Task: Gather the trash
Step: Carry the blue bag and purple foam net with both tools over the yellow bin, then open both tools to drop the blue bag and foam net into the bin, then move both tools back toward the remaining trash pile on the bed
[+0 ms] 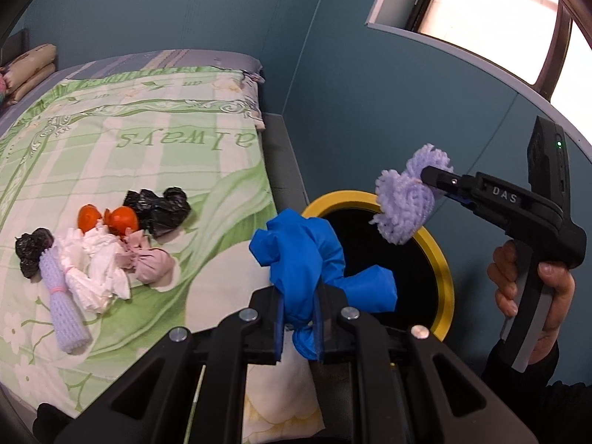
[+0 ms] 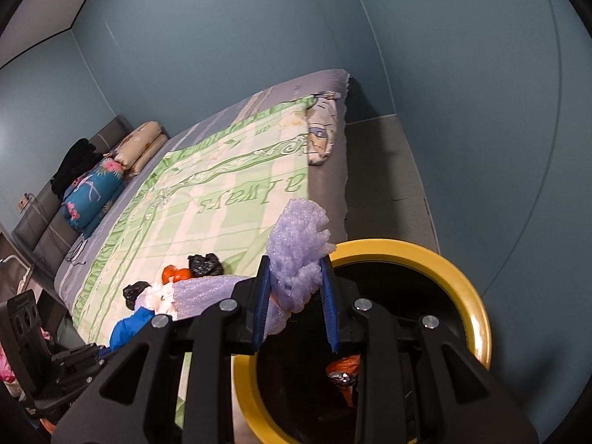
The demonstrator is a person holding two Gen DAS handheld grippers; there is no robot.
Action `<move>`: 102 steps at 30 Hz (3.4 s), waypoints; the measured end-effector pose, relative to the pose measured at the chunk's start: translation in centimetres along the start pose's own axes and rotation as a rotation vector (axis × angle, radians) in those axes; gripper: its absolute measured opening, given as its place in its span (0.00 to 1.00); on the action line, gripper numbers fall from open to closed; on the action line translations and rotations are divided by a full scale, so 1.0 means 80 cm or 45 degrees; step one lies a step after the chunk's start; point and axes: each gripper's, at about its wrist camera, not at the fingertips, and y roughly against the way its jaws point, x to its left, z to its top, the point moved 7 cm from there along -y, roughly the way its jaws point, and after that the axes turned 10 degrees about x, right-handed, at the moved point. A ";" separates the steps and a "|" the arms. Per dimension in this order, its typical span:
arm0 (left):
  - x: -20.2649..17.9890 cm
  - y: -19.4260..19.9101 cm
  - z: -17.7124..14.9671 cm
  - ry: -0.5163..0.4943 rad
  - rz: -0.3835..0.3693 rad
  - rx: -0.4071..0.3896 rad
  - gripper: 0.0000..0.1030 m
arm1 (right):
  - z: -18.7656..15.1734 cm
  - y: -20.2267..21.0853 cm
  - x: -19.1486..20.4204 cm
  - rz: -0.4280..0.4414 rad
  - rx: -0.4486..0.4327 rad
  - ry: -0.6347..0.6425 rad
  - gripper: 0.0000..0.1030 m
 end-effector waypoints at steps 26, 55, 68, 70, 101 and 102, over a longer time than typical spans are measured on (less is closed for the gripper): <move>-0.078 -0.076 -0.013 -0.134 -0.072 0.174 0.11 | -0.009 -0.023 -0.064 -0.194 0.016 -0.074 0.25; -0.087 -0.079 -0.019 -0.117 -0.118 0.168 0.52 | -0.009 -0.024 -0.081 -0.123 0.043 -0.145 0.49; -0.026 -0.031 0.002 -0.005 -0.016 0.023 0.71 | -0.004 -0.021 -0.038 -0.012 0.034 -0.055 0.57; -0.017 -0.025 0.001 0.010 -0.001 0.011 0.73 | -0.003 -0.023 -0.029 0.007 0.041 -0.038 0.58; 0.218 0.056 -0.047 0.428 0.298 -0.129 0.83 | 0.001 -0.124 0.162 0.084 0.229 0.316 0.64; 0.223 0.055 -0.050 0.436 0.304 -0.126 0.83 | -0.001 -0.130 0.167 0.082 0.240 0.325 0.64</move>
